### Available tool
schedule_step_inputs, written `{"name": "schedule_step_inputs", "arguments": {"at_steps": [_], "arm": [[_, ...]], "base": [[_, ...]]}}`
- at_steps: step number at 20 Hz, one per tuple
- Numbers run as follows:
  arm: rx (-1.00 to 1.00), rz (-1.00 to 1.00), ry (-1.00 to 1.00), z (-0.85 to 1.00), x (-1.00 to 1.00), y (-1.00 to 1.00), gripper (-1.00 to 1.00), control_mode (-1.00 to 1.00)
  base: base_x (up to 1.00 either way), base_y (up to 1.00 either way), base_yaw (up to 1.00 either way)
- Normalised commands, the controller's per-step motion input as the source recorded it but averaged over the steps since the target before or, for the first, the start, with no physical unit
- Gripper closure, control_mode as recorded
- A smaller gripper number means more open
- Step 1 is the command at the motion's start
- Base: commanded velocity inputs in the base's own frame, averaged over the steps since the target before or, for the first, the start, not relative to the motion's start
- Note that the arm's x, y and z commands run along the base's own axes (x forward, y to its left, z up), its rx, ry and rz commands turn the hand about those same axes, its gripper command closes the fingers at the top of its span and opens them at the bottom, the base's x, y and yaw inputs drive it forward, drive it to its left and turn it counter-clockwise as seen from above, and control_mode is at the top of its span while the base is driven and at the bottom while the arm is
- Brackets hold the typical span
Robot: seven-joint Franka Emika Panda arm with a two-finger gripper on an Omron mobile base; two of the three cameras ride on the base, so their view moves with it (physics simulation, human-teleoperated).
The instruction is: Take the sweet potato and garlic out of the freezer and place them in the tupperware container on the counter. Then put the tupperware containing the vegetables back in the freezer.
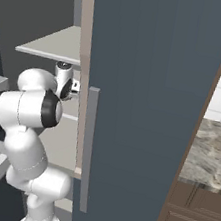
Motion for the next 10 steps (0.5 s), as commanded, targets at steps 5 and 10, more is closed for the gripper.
{"name": "schedule_step_inputs", "arguments": {"at_steps": [5,10], "arm": [[0.0,-0.01,-0.03,-0.1,-0.48,-0.01,1.0,-1.0],[0.0,-0.04,-0.11,-0.02,-0.68,-0.17,1.0,-1.0]], "base": [[0.0,0.0,0.0],[0.0,0.0,0.0]]}}
